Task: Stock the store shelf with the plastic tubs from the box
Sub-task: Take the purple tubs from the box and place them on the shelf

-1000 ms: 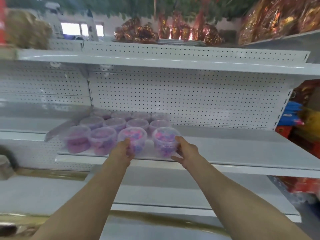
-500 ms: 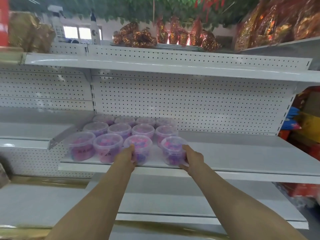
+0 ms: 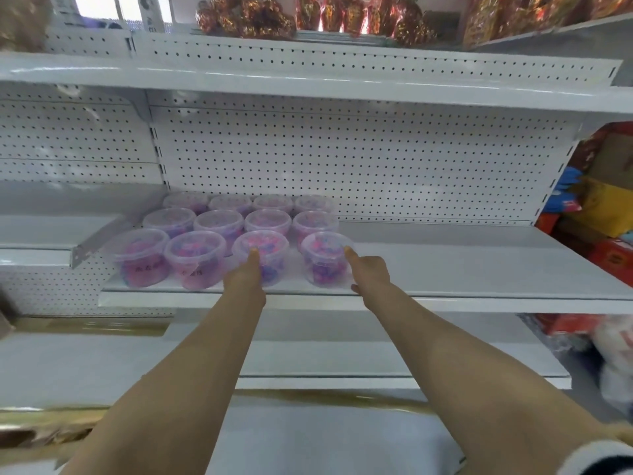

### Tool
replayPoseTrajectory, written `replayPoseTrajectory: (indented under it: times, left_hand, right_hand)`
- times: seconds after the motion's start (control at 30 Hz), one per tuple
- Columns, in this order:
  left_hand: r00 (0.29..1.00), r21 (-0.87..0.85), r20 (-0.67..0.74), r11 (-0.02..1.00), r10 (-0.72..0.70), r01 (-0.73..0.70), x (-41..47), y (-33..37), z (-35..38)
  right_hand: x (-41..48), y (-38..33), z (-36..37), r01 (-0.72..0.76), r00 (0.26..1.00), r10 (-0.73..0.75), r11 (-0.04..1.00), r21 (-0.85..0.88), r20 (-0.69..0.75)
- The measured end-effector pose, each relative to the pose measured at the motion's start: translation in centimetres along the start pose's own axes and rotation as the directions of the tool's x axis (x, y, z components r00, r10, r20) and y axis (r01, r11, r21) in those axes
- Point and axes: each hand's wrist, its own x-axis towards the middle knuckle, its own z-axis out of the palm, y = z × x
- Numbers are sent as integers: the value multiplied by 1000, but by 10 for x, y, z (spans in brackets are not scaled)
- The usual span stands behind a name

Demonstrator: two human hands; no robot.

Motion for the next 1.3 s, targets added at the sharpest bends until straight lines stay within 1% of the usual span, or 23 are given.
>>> replayPoseTrajectory:
  times: [0.07,0.13,0.27,0.33,0.37,0.43,0.5,0.57,0.6,0.67,0.8,0.9,0.97,1.1,1.2,1.3]
  left_hand:
    - [998,30,-19,998,54,-53,-20,1,7]
    - [996,130,-17,988,90,-87,-45,-2,16]
    - [971,281,139,932,196,-228,-116,-9,45]
    - [947,366,195,876,257,-313,-160,-14,57]
    - [935,369,225,864,273,-342,-179,-19,63]
    - [916,366,270,848,298,-384,-218,-33,74]
    - [873,416,336,775,355,-475,-261,-50,83]
    - [823,443,419,705,384,-554,-303,-68,92]
    - [812,436,446,701,376,-564,-324,-77,97]
    - [785,411,503,699,361,-585,-362,-96,106]
    - [748,390,594,707,296,-590,-421,-134,125]
    - [733,389,639,723,234,-570,-449,-157,143]
    - [727,409,656,715,201,-567,-461,-171,158]
    - [729,434,673,732,124,-525,-461,-205,200]
    - [741,492,672,742,9,-455,-447,-242,239]
    - [749,571,653,721,-109,-393,-424,-291,278]
  right_hand:
    - [-11,-3,-16,71,997,-72,992,-100,-2]
    - [-27,-6,-38,144,990,-143,970,-193,21]
    - [-64,-17,-96,332,942,-325,868,-370,81]
    - [-83,-19,-133,407,908,-404,787,-463,112]
    - [-92,-18,-154,435,891,-436,743,-509,126]
    - [-115,-16,-198,473,860,-486,643,-603,156]
    - [-135,-9,-244,472,846,-505,554,-686,173]
    - [-154,2,-289,447,848,-501,503,-740,172]
    - [-163,8,-311,441,847,-504,488,-753,170]
    - [-177,22,-351,420,853,-500,490,-764,149]
    - [-194,49,-421,350,881,-466,529,-773,80]
    - [-195,68,-460,296,898,-440,582,-758,12]
    - [-190,80,-482,264,905,-425,605,-751,-24]
    - [-158,103,-518,193,927,-364,671,-716,-91]
    - [-120,129,-541,147,942,-316,692,-707,-113]
    - [-77,161,-557,62,959,-237,709,-702,-154]
